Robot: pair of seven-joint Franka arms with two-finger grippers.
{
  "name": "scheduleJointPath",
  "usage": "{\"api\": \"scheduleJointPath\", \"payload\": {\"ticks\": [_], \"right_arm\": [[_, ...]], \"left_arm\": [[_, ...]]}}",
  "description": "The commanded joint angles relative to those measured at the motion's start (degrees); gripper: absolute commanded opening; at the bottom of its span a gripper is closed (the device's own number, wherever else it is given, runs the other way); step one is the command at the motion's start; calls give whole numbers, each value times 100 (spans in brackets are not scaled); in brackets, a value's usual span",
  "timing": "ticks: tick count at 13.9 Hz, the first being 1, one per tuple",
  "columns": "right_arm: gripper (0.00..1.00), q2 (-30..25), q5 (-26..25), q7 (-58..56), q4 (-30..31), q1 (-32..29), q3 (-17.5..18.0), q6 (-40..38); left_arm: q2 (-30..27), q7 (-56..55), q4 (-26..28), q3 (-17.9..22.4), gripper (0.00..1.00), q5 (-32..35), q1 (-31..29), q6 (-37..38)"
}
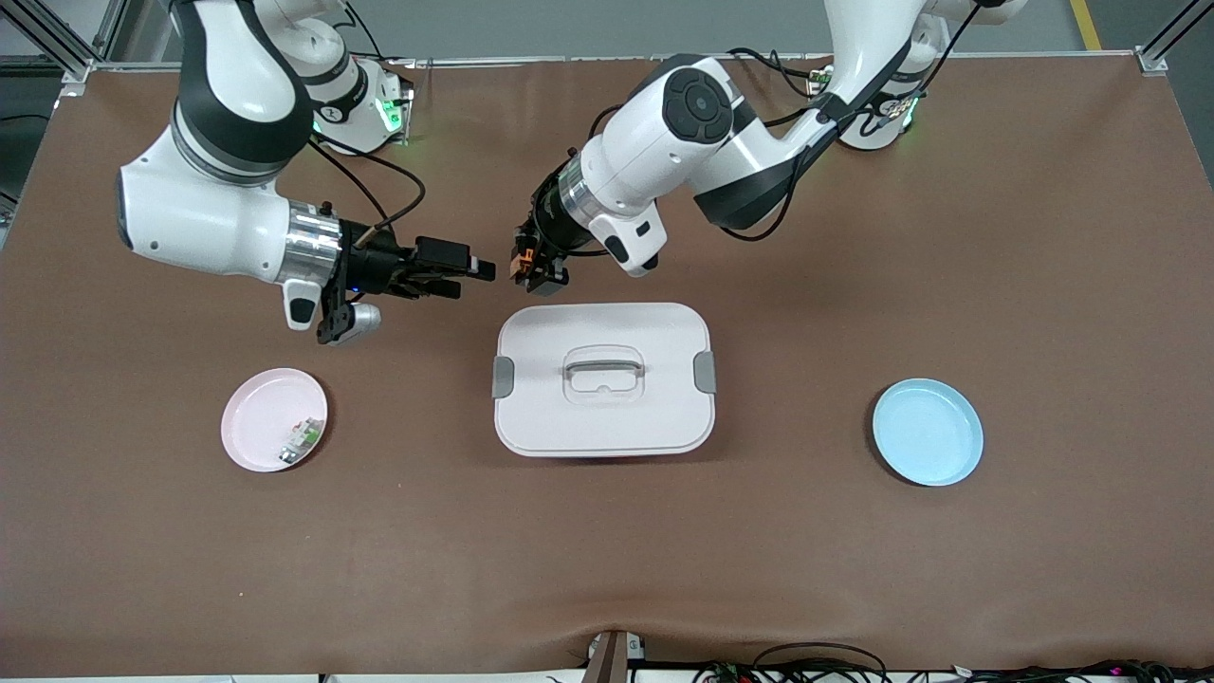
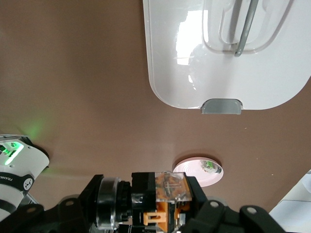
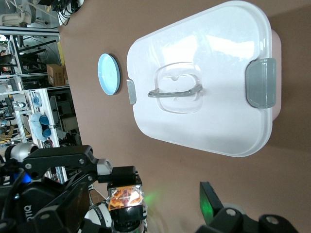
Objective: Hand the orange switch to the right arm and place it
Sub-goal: 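Reach the right gripper toward the switch held by the left gripper, then close the right gripper on the switch while the left gripper opens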
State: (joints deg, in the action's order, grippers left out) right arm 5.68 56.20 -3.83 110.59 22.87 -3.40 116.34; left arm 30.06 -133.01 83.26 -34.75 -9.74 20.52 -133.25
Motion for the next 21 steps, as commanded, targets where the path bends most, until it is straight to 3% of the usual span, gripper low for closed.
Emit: {"api": "scheduleJointPath", "payload": {"ticks": [1, 15, 17, 21], "right_arm": [[100, -111, 146, 49, 304, 296, -46, 327], [100, -287, 286, 93, 604, 542, -46, 337], [100, -287, 627, 84, 604, 578, -55, 346], [100, -278, 682, 84, 604, 771, -55, 574]], "left_arm": [[-62, -111, -73, 47, 32, 130, 49, 124], [-71, -102, -64, 47, 32, 139, 49, 124], [-71, -102, -64, 47, 32, 139, 40, 124], [-71, -102, -64, 47, 32, 200, 40, 124]]}}
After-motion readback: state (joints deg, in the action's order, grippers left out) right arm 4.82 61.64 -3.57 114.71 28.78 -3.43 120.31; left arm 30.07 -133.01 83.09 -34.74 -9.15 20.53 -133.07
